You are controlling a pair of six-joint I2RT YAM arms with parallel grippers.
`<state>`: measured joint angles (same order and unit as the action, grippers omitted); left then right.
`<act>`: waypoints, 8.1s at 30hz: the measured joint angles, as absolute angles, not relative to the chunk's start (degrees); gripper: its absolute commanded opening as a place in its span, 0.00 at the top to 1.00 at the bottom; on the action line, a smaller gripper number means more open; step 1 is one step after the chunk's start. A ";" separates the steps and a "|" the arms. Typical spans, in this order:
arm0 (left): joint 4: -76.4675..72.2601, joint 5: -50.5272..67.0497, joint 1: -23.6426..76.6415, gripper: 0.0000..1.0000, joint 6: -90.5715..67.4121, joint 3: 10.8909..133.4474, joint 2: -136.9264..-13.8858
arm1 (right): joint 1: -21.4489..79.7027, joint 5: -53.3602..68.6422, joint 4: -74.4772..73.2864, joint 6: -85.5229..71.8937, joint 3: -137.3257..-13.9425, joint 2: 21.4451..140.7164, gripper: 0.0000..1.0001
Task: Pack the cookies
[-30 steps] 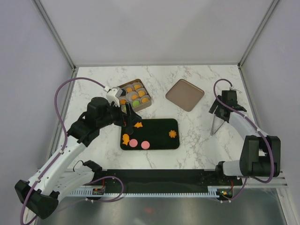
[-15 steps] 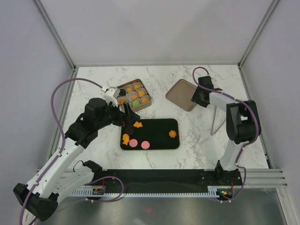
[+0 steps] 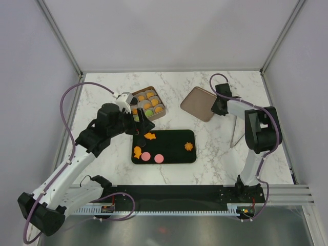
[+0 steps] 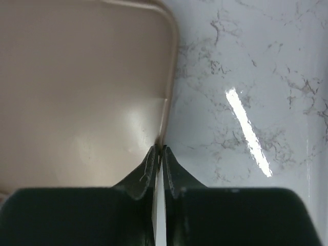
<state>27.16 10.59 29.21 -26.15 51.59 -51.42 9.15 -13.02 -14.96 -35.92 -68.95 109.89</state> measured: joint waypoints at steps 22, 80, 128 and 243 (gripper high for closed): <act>14.70 21.54 22.26 0.00 -35.18 68.23 -89.27 | 9.08 0.99 -18.72 -34.22 -72.40 101.65 1.00; 21.50 37.80 15.70 0.96 -40.47 71.94 -90.70 | 71.44 -54.52 2.37 25.43 -66.24 97.78 0.26; 18.09 3.11 4.58 0.07 -46.74 61.58 -69.65 | 29.04 31.68 -7.79 -18.59 -109.32 120.22 1.00; 5.93 15.46 3.14 0.07 -44.88 66.08 -103.44 | 24.05 53.47 33.54 -74.61 -99.13 143.26 0.48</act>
